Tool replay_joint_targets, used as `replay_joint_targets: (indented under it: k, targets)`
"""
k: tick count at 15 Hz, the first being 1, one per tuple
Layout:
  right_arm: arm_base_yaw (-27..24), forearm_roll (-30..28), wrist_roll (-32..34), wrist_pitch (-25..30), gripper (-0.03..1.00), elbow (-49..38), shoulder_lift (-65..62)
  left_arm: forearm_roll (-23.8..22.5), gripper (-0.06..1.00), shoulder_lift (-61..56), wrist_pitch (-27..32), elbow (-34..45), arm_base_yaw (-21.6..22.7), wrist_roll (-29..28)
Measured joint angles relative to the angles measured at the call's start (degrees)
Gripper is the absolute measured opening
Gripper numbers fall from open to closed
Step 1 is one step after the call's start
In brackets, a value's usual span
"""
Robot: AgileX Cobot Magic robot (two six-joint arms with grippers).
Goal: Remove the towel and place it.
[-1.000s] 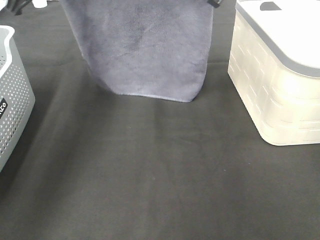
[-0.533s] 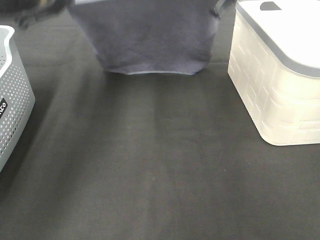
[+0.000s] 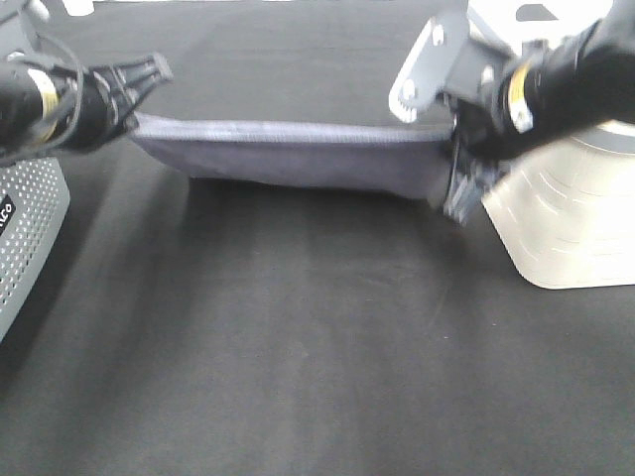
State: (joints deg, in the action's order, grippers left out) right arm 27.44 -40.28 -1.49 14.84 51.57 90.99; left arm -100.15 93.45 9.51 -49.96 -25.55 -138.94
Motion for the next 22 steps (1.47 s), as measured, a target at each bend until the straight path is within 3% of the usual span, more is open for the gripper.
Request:
replay_joint_targets:
  k: [3,10,16,18,19,21,22]
  targets:
    - [1.15,0.11,1.09,0.11,0.02,-4.81,0.0,0.11,0.0,0.0,-3.9,2.12,0.0,4.53]
    - [6.59,-0.06,0.97,0.57,0.02,-11.63,0.29,0.29,0.0,-0.06,-6.93,10.08,0.06,4.98]
    - [6.93,-0.46,-0.86,-4.93,0.02,-13.87,6.19,1.15,0.0,-0.06,-8.08,12.78,0.06,4.93]
    - [6.93,-0.46,-1.03,-5.84,0.02,-13.87,6.36,1.15,0.12,-0.06,-8.88,12.83,0.06,4.93]
    - [6.93,-0.46,-1.32,-5.96,0.04,-13.87,6.36,1.15,0.33,-0.06,-9.51,12.83,0.06,4.93]
    - [6.93,-0.46,-2.86,-5.44,0.31,-13.87,6.36,1.15,0.6,-0.06,-10.94,12.83,0.06,4.93]
    - [6.93,-0.46,-3.61,-4.53,0.5,-13.92,6.36,1.15,0.68,-0.06,-11.46,12.83,0.06,4.93]
